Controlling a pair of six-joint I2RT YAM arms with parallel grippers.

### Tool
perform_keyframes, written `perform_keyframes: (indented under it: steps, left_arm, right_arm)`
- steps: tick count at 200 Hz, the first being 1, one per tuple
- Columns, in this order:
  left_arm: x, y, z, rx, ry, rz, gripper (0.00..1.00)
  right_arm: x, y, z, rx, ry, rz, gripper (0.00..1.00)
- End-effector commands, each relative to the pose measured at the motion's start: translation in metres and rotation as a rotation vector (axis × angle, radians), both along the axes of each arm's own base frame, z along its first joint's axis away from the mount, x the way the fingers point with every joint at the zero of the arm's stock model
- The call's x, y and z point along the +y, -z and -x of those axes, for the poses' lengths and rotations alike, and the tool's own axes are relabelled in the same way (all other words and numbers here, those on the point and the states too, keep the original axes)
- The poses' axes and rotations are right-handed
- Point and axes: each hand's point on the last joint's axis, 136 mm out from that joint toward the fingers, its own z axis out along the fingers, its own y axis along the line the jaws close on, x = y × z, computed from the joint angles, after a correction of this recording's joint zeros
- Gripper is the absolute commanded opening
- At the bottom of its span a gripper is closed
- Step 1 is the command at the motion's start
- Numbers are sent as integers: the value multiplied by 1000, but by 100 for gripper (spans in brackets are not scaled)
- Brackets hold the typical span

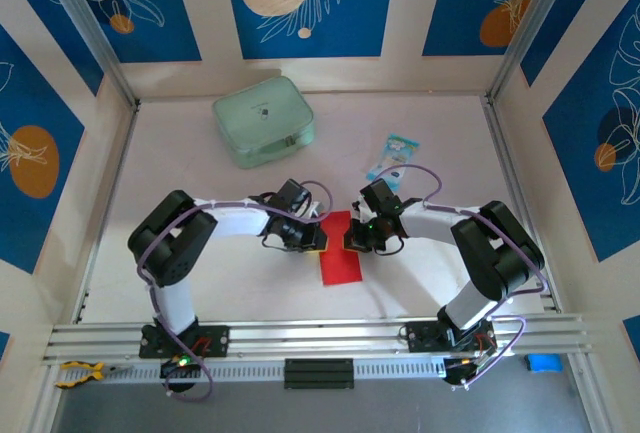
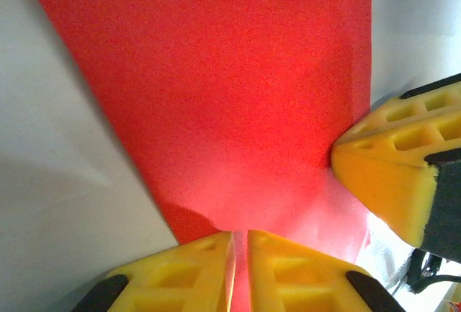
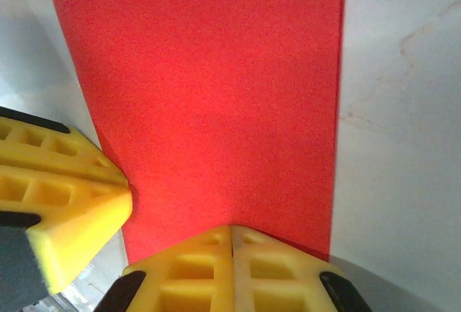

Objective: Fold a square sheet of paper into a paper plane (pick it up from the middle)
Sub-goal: First fold the square sheet of paper in half at the center of the table.

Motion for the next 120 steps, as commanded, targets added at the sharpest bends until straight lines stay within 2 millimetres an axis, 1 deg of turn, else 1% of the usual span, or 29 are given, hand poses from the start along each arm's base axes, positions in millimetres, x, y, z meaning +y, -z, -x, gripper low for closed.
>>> perform_keyframes:
  steps: [1, 10, 33, 66, 100, 120]
  left_arm:
    - [22, 20, 13, 27, 17, -111, 16]
    - [23, 18, 13, 25, 19, -110, 16]
    - [22, 3, 10, -2, 34, -100, 16]
    - [21, -31, -3, -92, 1, -78, 16]
    - [33, -54, -18, -158, -82, -78, 16]
    - [41, -60, -27, -161, -134, -57, 16]
  right_arm:
    - [-22, 18, 25, 88, 10, 104, 2]
    - [-21, 17, 25, 87, 9, 99, 2]
    - [-16, 10, 23, 80, 17, 72, 2]
    - [1, -4, 14, 55, 36, -17, 2]
    - [18, -19, 2, 18, 37, -108, 3]
    - [21, -32, -4, -20, 43, -133, 5]
